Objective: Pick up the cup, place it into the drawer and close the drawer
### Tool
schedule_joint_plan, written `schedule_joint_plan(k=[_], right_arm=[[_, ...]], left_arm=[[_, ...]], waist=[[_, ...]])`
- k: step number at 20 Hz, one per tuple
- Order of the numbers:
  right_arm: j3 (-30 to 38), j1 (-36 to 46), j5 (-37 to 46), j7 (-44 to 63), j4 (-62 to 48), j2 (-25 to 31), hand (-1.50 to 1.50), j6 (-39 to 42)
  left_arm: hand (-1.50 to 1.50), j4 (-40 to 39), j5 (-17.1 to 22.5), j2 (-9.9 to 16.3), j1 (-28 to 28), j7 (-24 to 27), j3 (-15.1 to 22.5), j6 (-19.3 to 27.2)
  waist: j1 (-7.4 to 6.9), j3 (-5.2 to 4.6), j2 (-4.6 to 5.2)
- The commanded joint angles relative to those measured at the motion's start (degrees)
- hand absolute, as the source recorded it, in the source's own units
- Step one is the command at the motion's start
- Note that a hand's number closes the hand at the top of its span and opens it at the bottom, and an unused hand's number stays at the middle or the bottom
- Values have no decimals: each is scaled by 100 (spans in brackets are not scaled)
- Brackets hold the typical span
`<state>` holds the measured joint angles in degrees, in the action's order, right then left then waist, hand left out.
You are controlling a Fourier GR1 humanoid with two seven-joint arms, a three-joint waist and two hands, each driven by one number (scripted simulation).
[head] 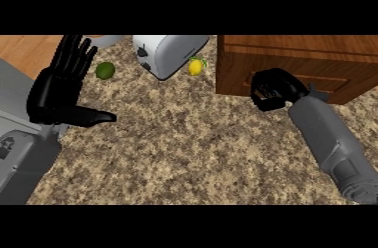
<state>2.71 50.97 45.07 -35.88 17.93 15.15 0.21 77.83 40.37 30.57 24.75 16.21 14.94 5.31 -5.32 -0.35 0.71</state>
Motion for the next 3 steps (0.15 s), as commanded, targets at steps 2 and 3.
schedule_joint_plan(k=[2, 3], right_arm=[[417, 661, -161, 624, -273, 537, 150, -211], [406, 530, -146, 594, -303, 435, 150, -371]], left_arm=[[-150, -145, -68, -151, -122, 201, 72, -117], [-150, -125, -21, -71, -26, 77, 18, -127]], waist=[[-132, 51, 243], [-165, 60, 256]])
